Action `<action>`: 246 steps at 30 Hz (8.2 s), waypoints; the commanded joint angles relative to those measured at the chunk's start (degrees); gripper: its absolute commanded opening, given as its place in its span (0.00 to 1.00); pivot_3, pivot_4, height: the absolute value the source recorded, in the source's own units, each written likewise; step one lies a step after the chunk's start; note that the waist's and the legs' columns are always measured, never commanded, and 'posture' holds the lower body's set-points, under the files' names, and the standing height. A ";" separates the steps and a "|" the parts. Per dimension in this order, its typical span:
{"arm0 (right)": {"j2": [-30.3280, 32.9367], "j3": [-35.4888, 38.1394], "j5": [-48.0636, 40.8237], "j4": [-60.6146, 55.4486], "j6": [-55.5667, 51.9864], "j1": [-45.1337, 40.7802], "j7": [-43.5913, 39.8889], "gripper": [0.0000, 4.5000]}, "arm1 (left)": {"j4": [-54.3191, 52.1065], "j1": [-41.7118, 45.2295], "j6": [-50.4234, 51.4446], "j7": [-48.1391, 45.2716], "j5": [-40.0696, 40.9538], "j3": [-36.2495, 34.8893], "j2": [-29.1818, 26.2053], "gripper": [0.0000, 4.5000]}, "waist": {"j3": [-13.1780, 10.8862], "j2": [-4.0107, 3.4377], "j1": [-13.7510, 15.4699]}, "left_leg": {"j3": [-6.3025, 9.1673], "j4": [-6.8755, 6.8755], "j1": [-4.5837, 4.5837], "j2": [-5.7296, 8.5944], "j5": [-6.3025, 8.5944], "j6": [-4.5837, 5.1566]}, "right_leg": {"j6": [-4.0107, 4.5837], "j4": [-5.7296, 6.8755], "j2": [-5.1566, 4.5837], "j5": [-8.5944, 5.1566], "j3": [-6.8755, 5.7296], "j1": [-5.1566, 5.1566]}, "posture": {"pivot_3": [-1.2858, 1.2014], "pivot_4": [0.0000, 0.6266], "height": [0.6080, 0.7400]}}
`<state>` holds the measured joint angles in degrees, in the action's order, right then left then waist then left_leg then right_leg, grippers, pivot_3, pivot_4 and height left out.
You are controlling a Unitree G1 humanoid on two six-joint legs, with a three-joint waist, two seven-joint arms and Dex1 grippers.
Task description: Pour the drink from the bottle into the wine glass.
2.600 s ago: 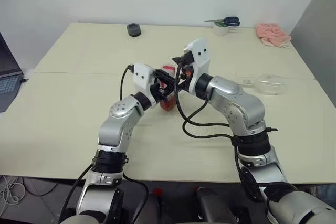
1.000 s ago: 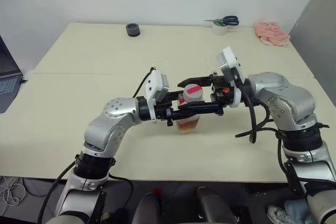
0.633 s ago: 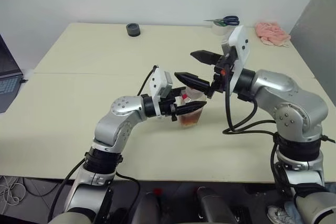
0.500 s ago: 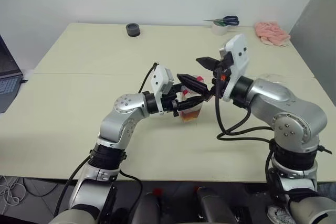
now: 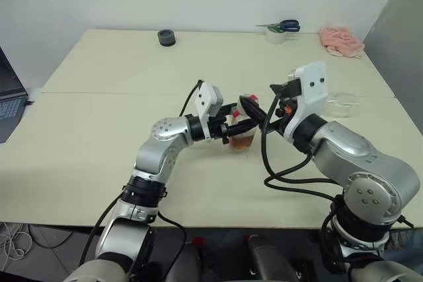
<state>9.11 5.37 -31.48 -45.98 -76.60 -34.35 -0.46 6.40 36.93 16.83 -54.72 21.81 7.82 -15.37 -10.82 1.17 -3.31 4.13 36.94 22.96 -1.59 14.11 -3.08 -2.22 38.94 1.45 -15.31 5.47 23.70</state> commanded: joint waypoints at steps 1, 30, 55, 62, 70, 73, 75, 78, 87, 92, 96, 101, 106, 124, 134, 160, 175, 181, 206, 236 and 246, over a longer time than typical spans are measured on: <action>-0.17 -1.10 0.41 -2.31 -0.67 -0.26 0.68 1.00 | -0.66 2.52 -2.04 -0.55 -0.04 -0.39 0.54 0.48 | 0.00 0.00 0.00 | 0.00 0.00 0.01 0.00 0.00 0.00 | 0.00 0.00 0.00 0.00 0.00 0.01 | 0.52 0.24 1.00; 3.74 -1.80 -3.23 7.50 7.68 -0.50 -13.96 0.41 | -1.61 2.89 0.02 0.26 0.82 -0.50 0.99 0.48 | 0.00 0.00 -0.01 | -0.02 0.00 0.04 0.02 0.00 0.00 | -0.02 -0.03 -0.02 -0.01 0.01 0.04 | 0.52 0.24 1.00; 28.74 -4.04 -7.95 21.54 32.16 0.40 -54.29 0.97 | -5.45 2.73 5.42 -1.91 2.42 -0.74 -1.04 0.48 | -0.07 -0.04 -0.06 | -0.05 0.05 -0.06 0.00 0.04 0.07 | -0.11 -0.06 0.03 -0.07 0.05 -0.11 | 0.52 0.24 1.00; 21.25 -2.70 -5.39 10.22 21.60 1.69 -29.51 1.00 | -2.38 4.11 3.36 -1.53 1.66 -0.50 0.03 0.48 | -0.06 -0.05 0.16 | -0.03 0.04 -0.04 0.01 0.03 0.05 | -0.11 -0.06 0.01 -0.07 0.04 -0.10 | 0.52 0.24 1.00; 11.36 -2.90 -3.78 5.38 13.65 0.93 -12.35 1.00 | -0.32 5.14 2.08 -2.21 1.38 0.15 1.14 0.48 | -0.06 -0.05 0.20 | -0.02 0.05 -0.01 0.03 0.03 0.04 | -0.11 -0.03 -0.02 -0.07 0.04 -0.07 | 0.52 0.24 1.00; 9.25 -3.50 -2.36 5.24 12.20 0.54 -8.48 1.00 | 0.14 5.28 1.72 -2.42 1.15 0.26 1.42 0.48 | -0.06 -0.05 0.16 | -0.03 0.04 -0.02 0.03 0.03 0.04 | -0.10 -0.03 -0.02 -0.07 0.04 -0.06 | 0.52 0.24 1.00; 8.38 -3.22 -2.21 5.17 11.43 0.22 -7.03 1.00 | 0.33 5.35 1.64 -2.47 1.01 0.15 1.56 0.48 | -0.06 -0.05 0.16 | -0.03 0.03 -0.01 0.02 0.03 0.04 | -0.10 -0.03 -0.01 -0.07 0.04 -0.06 | 0.52 0.24 1.00; 8.36 -3.33 -2.60 4.16 10.37 0.24 -6.59 1.00 | 0.34 5.01 1.56 -2.43 0.73 0.20 1.38 0.48 | -0.06 -0.05 0.15 | -0.03 0.03 -0.01 0.03 0.03 0.04 | -0.10 -0.03 -0.02 -0.07 0.04 -0.06 | 0.52 0.24 1.00; 5.36 -4.00 1.18 0.80 8.11 -1.20 1.09 1.00 | -0.15 4.20 1.53 -1.60 0.21 -0.15 0.71 0.48 | -0.06 -0.06 0.06 | -0.03 0.03 -0.01 0.02 0.03 0.05 | -0.11 -0.02 -0.01 -0.07 0.04 -0.06 | 0.52 0.24 1.00; -0.01 -5.18 2.20 -1.56 5.71 -0.45 4.91 1.00 | 0.43 4.58 1.24 -1.49 -0.21 -0.23 0.63 0.48 | -0.06 -0.06 0.05 | -0.02 0.01 0.00 0.01 0.03 0.04 | -0.10 -0.02 0.00 -0.07 0.05 -0.02 | 0.52 0.24 1.00; -2.19 -5.29 2.56 -2.33 3.49 -0.17 6.08 1.00 | 1.11 5.11 1.01 -1.79 -0.33 -0.14 0.60 0.48 | -0.05 -0.06 0.06 | -0.02 0.02 0.01 0.02 0.03 0.04 | -0.10 -0.02 -0.03 -0.07 0.04 -0.02 | 0.52 0.24 1.00; -3.04 -5.21 3.62 -3.16 1.40 -0.38 6.63 1.00 | 1.93 5.67 0.60 -2.21 -0.39 0.11 0.97 0.48 | -0.05 -0.07 0.05 | -0.02 0.02 0.02 0.01 0.03 0.04 | -0.10 -0.01 -0.01 -0.07 0.03 0.00 | 0.52 0.24 1.00; -3.63 -5.38 4.18 -3.03 -0.48 -0.47 6.55 0.71 | 2.29 5.93 0.45 -2.41 -0.45 0.12 1.10 0.48 | -0.05 -0.07 0.04 | -0.03 0.01 0.03 0.02 0.03 0.04 | -0.10 -0.01 -0.02 -0.07 0.04 0.01 | 0.52 0.24 1.00; 24.10 -2.82 -5.96 24.21 27.36 -3.65 -44.73 0.41 | 2.85 6.42 0.51 -1.97 -0.50 0.20 1.50 0.48 | -0.06 -0.06 0.01 | -0.09 0.02 0.02 0.10 0.04 0.07 | -0.11 -0.11 -0.05 -0.07 0.04 -0.05 | 0.52 0.24 1.00; 32.39 -10.74 0.63 45.49 45.98 -10.56 -71.91 0.41 | 0.50 5.56 1.70 -1.58 -0.41 -0.75 0.16 0.48 | -0.08 -0.06 -0.30 | -0.05 0.01 -0.03 0.03 0.05 0.08 | -0.08 -0.04 0.01 -0.05 0.03 -0.06 | 0.52 0.24 1.00; 28.18 -1.66 -1.95 39.46 41.12 -9.67 -59.13 1.00 | 1.24 5.35 1.48 -1.47 -0.85 -0.76 0.36 0.48 | -0.08 -0.07 0.24 | -0.03 0.05 -0.02 0.13 0.04 0.06 | 0.17 0.02 -0.17 0.10 -0.02 -0.06 | 0.52 0.24 1.00; 16.79 -3.81 -0.37 17.56 21.44 -8.17 -25.18 1.00 | 1.61 5.41 1.34 -1.62 -0.70 -0.82 0.87 0.48 | -0.07 -0.07 0.18 | -0.02 0.06 -0.01 0.13 0.03 0.05 | 0.16 0.04 -0.17 0.10 0.00 -0.06 | 0.52 0.24 1.00; 13.69 -5.25 2.29 15.75 18.62 -7.78 -18.00 1.00 | 1.80 5.54 1.08 -1.58 -0.69 -0.98 1.06 0.48 | -0.07 -0.07 0.18 | -0.03 0.05 0.00 0.12 0.03 0.05 | 0.17 0.03 -0.16 0.10 0.00 -0.06 | 0.52 0.24 1.00; 11.50 -4.99 5.88 15.09 14.94 -7.31 -12.31 1.00 | 1.36 5.36 0.68 -0.96 -0.92 -1.54 0.90 0.48 | -0.07 -0.08 0.07 | -0.02 0.03 0.00 0.11 0.03 0.05 | 0.16 0.03 -0.15 0.09 -0.02 -0.04 | 0.52 0.24 1.00; 21.37 2.95 -10.97 5.84 12.53 -0.57 -21.18 1.00 | 0.51 4.70 1.29 -1.41 -0.45 -1.42 0.56 0.48 | -0.07 -0.07 0.05 | -0.04 0.04 0.00 0.11 0.04 0.06 | 0.09 0.02 -0.11 0.06 0.01 -0.05 | 0.52 0.24 1.00; 17.19 -2.20 -7.44 8.19 12.72 -4.26 -14.18 1.00 | 0.81 4.94 1.24 -1.34 -0.46 -1.34 0.69 0.48 | -0.07 -0.08 0.08 | -0.03 0.04 0.00 0.10 0.03 0.06 | 0.09 0.02 -0.10 0.05 0.01 -0.05 | 0.52 0.24 1.00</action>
<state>26.72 3.07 -39.43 -37.06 -64.53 -37.23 -15.82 9.58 40.96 19.30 -55.77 20.26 7.38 -14.93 -10.89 1.09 -3.23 4.10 36.98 22.96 -1.49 14.14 -3.02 -2.12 38.95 1.34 -15.25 5.48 23.66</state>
